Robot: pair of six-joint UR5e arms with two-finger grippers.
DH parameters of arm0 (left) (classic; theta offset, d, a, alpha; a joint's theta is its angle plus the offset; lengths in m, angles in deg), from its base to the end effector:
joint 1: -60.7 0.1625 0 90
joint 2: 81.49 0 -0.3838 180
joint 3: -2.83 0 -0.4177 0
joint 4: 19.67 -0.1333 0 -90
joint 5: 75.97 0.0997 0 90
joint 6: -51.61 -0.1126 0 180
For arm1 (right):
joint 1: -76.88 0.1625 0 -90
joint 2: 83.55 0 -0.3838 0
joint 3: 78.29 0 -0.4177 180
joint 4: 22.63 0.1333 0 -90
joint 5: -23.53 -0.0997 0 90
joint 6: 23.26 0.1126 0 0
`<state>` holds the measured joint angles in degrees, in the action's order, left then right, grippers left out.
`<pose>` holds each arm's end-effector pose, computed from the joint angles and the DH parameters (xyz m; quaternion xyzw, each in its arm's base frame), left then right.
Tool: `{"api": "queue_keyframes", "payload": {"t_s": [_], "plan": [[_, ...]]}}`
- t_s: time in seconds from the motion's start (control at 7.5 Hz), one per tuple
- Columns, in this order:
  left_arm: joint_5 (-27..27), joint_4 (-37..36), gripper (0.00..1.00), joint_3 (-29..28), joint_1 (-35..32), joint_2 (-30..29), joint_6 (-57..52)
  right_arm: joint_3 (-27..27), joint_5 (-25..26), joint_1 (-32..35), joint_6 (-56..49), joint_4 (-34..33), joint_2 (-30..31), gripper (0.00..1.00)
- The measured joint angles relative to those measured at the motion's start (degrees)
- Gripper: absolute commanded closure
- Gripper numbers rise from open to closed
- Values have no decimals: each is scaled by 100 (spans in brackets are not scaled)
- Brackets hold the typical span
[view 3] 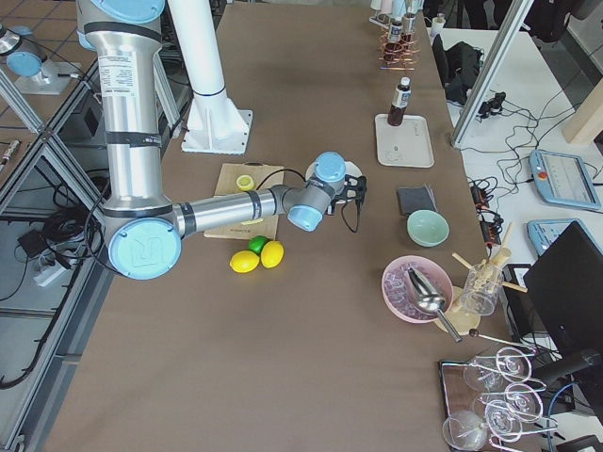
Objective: Place donut on tray
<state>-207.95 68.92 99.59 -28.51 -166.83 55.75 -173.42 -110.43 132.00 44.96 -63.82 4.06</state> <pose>-0.0513 -0.4877 0.6122 -0.0098 0.3581 -0.0251 0.9333 -0.2709 -0.4851 0.4533 0.0138 -0.5480 0.0653 0.8338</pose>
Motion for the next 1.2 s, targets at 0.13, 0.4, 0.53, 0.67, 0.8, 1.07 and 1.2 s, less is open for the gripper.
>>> {"api": "queue_keyframes", "payload": {"t_s": [0.13,0.4,0.53,0.67,0.8,1.07,1.2], "plan": [[-2,0,2,1,0,0,0,20,-114,106,-9,52,-58,100],[-3,-4,2,1,1,-10,10,303,-145,230,22,63,-516,100],[-3,-6,2,1,5,-19,14,646,-142,291,111,57,-904,100],[-3,-4,2,1,4,-22,16,1059,-117,326,395,45,-1390,100],[-3,-2,2,1,2,-20,16,1434,-14,336,785,-40,-1892,100],[-3,0,2,7,1,-4,10,1901,328,315,1687,-791,-2948,100],[-3,0,2,5,1,-3,12,2136,532,262,1944,-1234,-3460,100]]}}
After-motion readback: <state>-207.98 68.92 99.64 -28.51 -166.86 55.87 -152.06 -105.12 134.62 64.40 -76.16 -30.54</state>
